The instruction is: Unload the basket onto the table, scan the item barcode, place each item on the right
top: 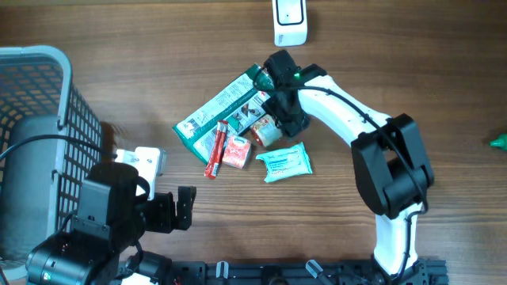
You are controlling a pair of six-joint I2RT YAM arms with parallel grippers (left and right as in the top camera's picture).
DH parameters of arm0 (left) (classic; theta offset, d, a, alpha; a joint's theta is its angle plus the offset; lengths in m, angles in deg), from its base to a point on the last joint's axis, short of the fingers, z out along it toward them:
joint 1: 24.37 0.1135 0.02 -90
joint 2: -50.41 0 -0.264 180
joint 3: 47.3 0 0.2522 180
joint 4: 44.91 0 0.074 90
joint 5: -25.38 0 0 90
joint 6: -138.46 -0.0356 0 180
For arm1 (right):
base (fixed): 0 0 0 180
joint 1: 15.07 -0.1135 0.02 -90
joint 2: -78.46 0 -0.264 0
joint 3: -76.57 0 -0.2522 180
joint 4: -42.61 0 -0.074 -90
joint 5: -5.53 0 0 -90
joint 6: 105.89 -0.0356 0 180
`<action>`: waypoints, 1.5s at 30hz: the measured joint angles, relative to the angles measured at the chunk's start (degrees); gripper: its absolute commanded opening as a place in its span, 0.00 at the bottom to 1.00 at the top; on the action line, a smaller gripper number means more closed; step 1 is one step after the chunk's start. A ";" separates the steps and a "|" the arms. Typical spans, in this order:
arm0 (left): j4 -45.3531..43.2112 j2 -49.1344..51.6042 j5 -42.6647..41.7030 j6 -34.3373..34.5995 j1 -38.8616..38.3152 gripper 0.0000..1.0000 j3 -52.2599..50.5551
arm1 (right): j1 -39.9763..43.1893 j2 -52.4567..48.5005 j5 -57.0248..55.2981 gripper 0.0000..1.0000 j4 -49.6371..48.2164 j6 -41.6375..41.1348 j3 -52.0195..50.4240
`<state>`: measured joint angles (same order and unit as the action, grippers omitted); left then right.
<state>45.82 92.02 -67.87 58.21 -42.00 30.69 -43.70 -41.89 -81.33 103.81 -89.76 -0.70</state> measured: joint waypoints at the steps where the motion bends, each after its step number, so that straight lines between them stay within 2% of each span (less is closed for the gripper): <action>1: 0.00 0.00 0.00 0.00 0.00 1.00 0.00 | 0.07 1.18 -1.68 0.60 -0.20 2.82 -0.02; 3: 0.00 0.00 0.00 0.00 0.00 1.00 0.00 | 0.07 5.05 -7.17 0.60 -0.17 8.79 -0.07; 6: 0.00 0.00 0.00 0.00 0.00 1.00 0.00 | 0.07 14.08 -21.07 0.60 -0.17 18.78 -0.11; 9: 0.02 0.00 0.00 0.00 0.00 1.00 0.00 | 0.15 16.09 -32.87 0.60 0.02 24.33 -0.22; 12: 0.00 0.00 0.00 0.00 0.00 1.00 0.00 | 0.17 14.69 -44.41 0.60 0.04 22.53 -0.46; 15: 0.00 0.00 0.00 0.00 0.00 1.00 0.00 | 0.22 11.61 -50.84 0.61 -0.50 18.23 -1.16; 19: 0.00 0.00 0.00 0.00 0.00 1.00 0.00 | 0.22 5.81 -54.34 0.71 -1.55 12.92 -4.09; 21: 0.00 0.00 0.00 0.00 0.00 1.00 0.00 | 0.22 3.72 -54.64 0.72 -1.57 10.80 -4.37; 22: 0.02 0.00 0.00 0.00 0.00 1.00 0.00 | 0.22 3.58 -54.62 0.76 -1.75 9.97 -4.37; 24: 0.00 0.00 0.00 0.00 0.00 1.00 0.00 | 0.22 3.58 -53.48 0.82 -1.77 8.94 -4.37; 25: 0.00 0.00 0.00 0.00 0.00 1.00 0.00 | 0.22 3.58 -52.68 0.88 -1.92 8.68 -4.37; 26: 0.00 0.00 0.00 0.00 0.00 1.00 0.00 | 0.22 3.58 -52.30 0.99 -2.16 8.59 -4.37; 30: 0.02 0.00 0.00 0.00 0.00 1.00 0.00 | 0.22 3.61 -47.74 1.00 1.09 11.13 -3.76; 32: 0.02 0.00 0.00 0.00 0.00 1.00 0.00 | 0.59 4.35 -41.79 1.00 4.42 11.56 -2.25; 34: 0.00 0.00 0.00 0.00 0.00 1.00 0.00 | 3.02 8.83 -31.32 1.00 7.26 11.47 1.01; 38: 0.00 0.00 0.00 0.00 0.00 1.00 0.00 | 14.84 16.81 -12.17 1.00 12.76 1.16 4.57; 41: 0.00 0.00 0.00 0.00 0.00 1.00 0.00 | 21.35 13.57 0.26 0.99 14.21 -2.05 4.55; 45: 0.00 0.00 0.00 0.00 0.00 1.00 0.00 | 21.33 6.95 6.29 1.00 14.49 -2.95 4.50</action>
<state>45.82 92.02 -67.87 58.21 -42.00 30.69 -22.36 -34.94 -75.03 118.30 -92.71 3.81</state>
